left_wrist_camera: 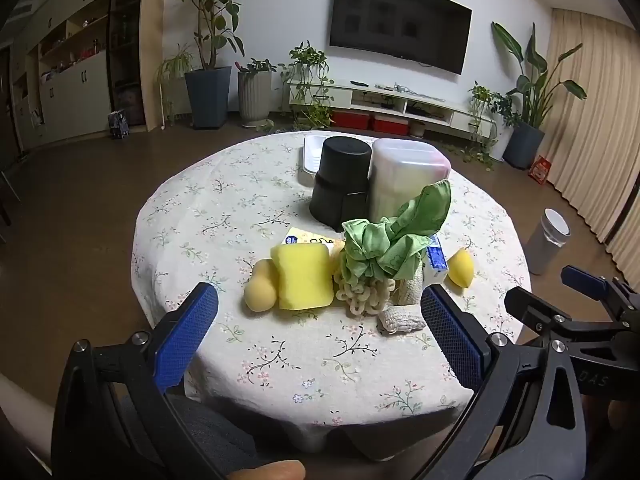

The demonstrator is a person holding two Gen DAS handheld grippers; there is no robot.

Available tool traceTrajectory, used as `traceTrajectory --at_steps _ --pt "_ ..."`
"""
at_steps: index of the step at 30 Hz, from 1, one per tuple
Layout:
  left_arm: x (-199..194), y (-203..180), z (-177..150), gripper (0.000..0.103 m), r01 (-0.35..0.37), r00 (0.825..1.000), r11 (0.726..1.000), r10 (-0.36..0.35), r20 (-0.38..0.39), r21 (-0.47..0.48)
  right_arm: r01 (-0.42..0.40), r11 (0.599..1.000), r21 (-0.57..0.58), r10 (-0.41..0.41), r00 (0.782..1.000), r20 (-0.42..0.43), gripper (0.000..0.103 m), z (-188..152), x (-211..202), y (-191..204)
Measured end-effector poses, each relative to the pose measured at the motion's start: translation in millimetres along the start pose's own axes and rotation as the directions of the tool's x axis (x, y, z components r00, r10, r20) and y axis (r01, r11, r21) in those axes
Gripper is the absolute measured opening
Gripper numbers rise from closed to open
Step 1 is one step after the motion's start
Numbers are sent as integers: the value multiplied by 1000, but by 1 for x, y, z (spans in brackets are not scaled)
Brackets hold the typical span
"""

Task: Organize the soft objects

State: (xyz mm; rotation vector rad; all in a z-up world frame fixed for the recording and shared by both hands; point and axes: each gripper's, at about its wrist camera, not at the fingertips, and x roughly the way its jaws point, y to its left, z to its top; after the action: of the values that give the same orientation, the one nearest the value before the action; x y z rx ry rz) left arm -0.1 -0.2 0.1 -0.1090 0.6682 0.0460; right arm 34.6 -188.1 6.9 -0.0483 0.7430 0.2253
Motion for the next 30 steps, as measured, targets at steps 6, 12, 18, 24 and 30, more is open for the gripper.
traceTrajectory --at_steps 6,12,18,24,30 --pt "-1 0 0 103 0 1000 1000 0 0 -4 1 1000 -1 -1 1000 -2 103 0 1 0" --pt "0 0 0 103 1 1000 1000 -2 -3 -6 0 1000 -1 0 1000 -1 103 -1 1 0" --pt "0 0 0 103 4 1000 1000 -4 -3 -6 1 1000 -1 -1 1000 -2 103 -1 2 1" --pt "0 1 0 103 5 1000 1000 -5 -2 -7 1 1000 -2 -1 1000 -2 103 -1 2 1" --pt "0 1 0 103 6 1000 1000 -6 -2 -9 1 1000 -1 -1 1000 -2 103 -1 2 1"
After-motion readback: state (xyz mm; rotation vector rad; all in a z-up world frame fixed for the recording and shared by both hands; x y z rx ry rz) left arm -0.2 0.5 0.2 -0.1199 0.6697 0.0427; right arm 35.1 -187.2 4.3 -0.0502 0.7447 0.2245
